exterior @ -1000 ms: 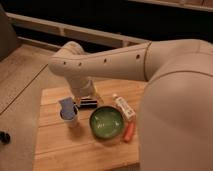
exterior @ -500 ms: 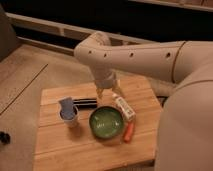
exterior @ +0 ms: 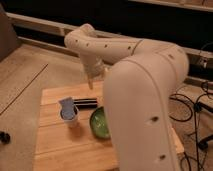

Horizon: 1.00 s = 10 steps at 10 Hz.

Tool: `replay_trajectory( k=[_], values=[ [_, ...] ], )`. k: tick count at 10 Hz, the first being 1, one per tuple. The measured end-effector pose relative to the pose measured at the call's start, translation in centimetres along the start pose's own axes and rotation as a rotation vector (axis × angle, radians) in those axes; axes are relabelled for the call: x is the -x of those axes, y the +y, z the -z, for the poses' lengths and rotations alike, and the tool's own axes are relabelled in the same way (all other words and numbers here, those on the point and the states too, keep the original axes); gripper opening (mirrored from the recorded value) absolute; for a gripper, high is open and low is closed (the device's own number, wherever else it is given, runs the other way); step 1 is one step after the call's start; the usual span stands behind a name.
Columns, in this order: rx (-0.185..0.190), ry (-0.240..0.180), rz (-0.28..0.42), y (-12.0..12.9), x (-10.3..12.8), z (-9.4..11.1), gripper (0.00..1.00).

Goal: Move the arm in a circular motion

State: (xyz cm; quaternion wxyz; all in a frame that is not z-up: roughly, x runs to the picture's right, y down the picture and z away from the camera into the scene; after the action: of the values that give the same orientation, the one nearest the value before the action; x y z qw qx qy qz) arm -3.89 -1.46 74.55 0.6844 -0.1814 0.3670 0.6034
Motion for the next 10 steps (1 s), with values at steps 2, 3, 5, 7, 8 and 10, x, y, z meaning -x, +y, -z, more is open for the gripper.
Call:
replay_trajectory(
  k=[2,3,5,7,8,10],
  values=[
    [0.031,0.039,0.119,5.7,-0.4,-1.2,0.65],
    [0.053,0.059,0.164,8.0,-1.5,-1.9,0.65],
    [0.069,0.086,0.177,9.3,-4.4,-2.8,0.65],
    [0.035,0.095,0.076,5.6,-7.7,-3.2,0.65],
    [0.011,0.096,0.012,3.1,-8.9,-3.2,0.65],
    [-0.034,0.1,-0.114,-2.1,-10.1,-2.7,0.65]
  ],
)
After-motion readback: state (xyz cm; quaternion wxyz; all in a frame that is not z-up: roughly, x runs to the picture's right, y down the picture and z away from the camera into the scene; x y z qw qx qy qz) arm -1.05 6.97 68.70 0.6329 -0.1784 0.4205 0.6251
